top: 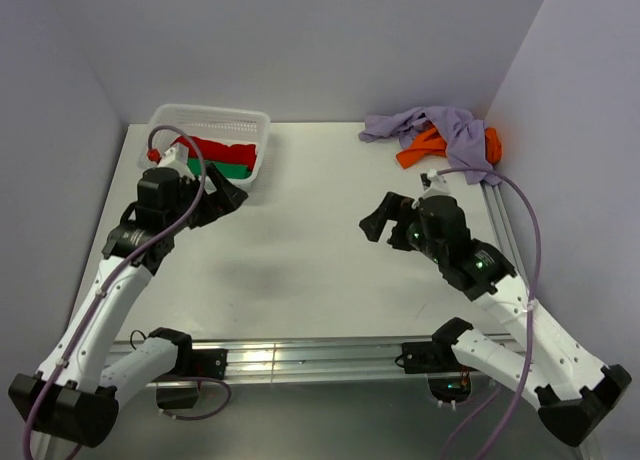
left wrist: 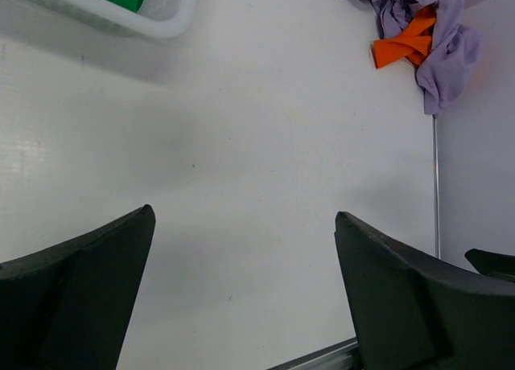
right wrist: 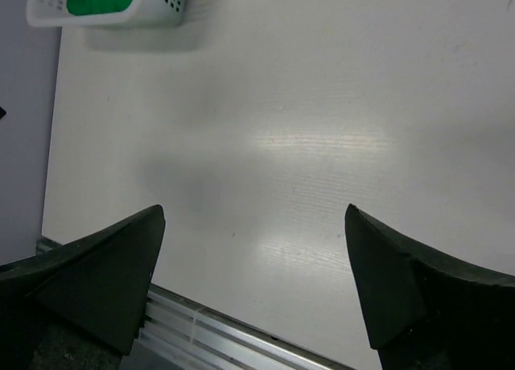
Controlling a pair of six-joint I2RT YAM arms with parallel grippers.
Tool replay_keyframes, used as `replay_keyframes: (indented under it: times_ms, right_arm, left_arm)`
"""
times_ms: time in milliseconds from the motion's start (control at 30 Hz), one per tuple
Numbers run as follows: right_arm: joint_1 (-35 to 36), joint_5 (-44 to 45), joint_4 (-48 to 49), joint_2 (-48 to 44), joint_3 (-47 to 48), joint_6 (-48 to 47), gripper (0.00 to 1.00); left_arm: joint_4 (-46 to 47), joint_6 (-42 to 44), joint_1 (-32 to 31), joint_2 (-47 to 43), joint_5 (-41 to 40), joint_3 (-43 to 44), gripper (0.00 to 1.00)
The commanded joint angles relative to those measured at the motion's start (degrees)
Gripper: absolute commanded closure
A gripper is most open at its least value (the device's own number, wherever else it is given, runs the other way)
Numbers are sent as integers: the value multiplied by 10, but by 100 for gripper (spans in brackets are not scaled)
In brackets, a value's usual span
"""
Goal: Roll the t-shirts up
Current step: Place the rolled tshirt into the container
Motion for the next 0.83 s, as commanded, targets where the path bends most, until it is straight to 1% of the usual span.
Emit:
replay_keyframes:
  times_ms: [0,200,500,600,800]
  right_arm:
    - [1,67,-20,-58,-15,-10,0]
    - [0,149,-33,-128,-46,25,0]
    - [0,161,-50,-184,-67,35,0]
    - [0,161,-58,-200,-71,40,0]
    - [0,170,-67,-226,-82,59,0]
  left_arm:
    - [22,-25,2,-65,1,-31,1]
    - [5,-28,2,-138,-14,-84,1]
    - [-46,-37,2,-229,-29,-132,1]
    - [-67,-50,2,-249,-36,-137,0]
    - [-71,-51,2,-270,-34,-138,1]
